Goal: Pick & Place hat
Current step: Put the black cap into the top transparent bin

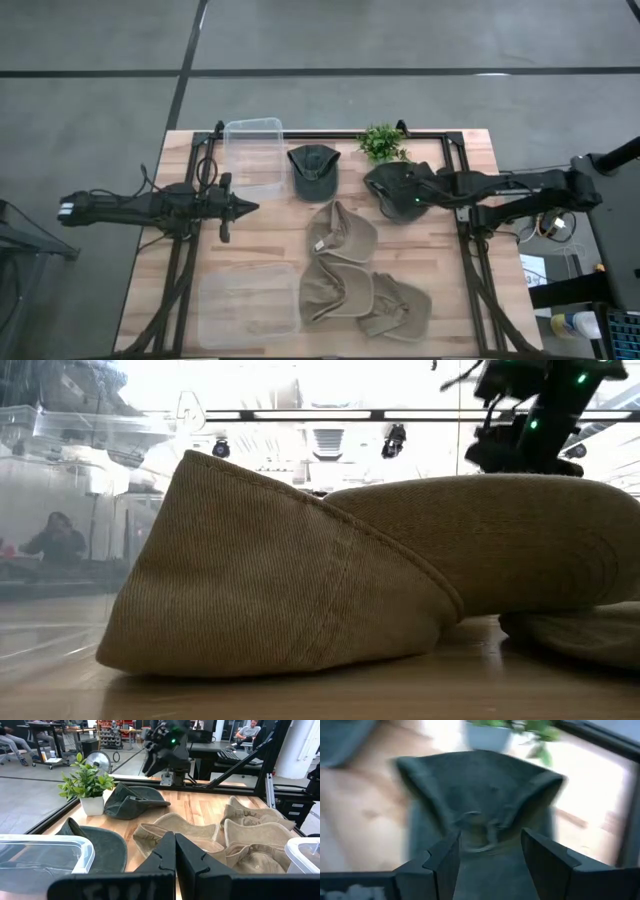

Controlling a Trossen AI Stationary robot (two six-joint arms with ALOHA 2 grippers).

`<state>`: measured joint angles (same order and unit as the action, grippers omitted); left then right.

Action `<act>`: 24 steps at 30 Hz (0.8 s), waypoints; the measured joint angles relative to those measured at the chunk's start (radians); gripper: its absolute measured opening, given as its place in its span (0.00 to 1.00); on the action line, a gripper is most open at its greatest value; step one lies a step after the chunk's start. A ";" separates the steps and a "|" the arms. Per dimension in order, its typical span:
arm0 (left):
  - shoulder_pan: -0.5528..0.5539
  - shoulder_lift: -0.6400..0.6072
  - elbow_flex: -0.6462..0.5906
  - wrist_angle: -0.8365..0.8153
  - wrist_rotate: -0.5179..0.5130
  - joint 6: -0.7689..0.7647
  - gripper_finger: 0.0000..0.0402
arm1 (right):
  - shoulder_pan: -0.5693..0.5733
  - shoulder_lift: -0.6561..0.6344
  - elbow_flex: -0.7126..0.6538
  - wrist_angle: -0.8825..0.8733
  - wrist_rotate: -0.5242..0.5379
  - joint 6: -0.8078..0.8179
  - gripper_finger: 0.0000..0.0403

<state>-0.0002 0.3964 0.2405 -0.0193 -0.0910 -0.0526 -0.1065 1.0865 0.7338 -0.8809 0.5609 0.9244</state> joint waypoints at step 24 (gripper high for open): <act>-0.001 0.000 0.000 -0.001 0.000 0.000 0.00 | -0.286 0.181 -0.028 -0.148 -0.097 -0.058 0.50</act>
<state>-0.0010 0.3965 0.2405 -0.0200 -0.0910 -0.0528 -0.3924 1.2675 0.7059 -1.0285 0.4638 0.8666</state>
